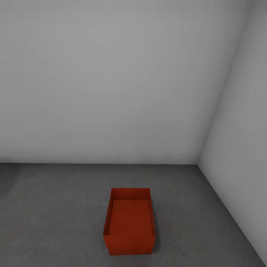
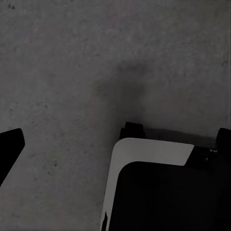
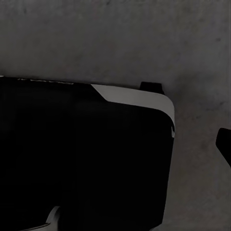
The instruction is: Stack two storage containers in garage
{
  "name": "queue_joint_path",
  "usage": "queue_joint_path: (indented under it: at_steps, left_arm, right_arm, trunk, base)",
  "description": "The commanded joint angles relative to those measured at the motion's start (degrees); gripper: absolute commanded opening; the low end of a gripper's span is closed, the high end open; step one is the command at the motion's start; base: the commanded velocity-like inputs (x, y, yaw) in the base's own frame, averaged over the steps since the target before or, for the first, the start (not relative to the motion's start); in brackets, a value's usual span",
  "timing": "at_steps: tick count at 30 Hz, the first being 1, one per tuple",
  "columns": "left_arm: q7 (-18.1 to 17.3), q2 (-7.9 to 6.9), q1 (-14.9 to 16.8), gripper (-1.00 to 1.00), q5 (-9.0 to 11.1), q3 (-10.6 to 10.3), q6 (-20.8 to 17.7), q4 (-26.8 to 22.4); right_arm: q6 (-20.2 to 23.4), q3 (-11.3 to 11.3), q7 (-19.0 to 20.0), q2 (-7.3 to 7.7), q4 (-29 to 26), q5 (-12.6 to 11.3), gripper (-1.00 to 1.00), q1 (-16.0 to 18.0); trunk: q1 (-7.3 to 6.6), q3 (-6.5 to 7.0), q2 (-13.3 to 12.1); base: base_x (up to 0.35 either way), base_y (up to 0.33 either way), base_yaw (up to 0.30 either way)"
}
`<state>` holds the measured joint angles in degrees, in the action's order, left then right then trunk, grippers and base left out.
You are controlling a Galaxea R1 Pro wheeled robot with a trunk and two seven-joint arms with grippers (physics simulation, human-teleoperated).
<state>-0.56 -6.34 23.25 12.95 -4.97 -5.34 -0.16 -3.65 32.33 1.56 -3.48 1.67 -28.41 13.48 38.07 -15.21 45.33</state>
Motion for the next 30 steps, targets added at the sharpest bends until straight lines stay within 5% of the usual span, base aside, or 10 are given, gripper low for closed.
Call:
queue_joint_path:
  at_steps: [1, 30]
  left_arm:
    - [-0.06, 0.0, 0.04, 1.0, 0.59, -0.5, -0.21, -0.02]
    - [0.03, -0.06, 0.04, 1.0, 0.59, -0.48, -0.11, -0.02]
  right_arm:
    - [-0.31, 0.46, 0.16, -0.04, 0.18, -0.6, 1.0, 0.08]
    - [-0.31, 0.51, 0.11, -0.04, 0.18, -0.6, 1.0, 0.06]
  trunk:
    - [0.01, 0.02, 0.05]
    - [0.01, 2.63, 0.05]
  base:
    - [0.0, 0.0, 0.0]
    - [0.0, 0.0, 0.0]
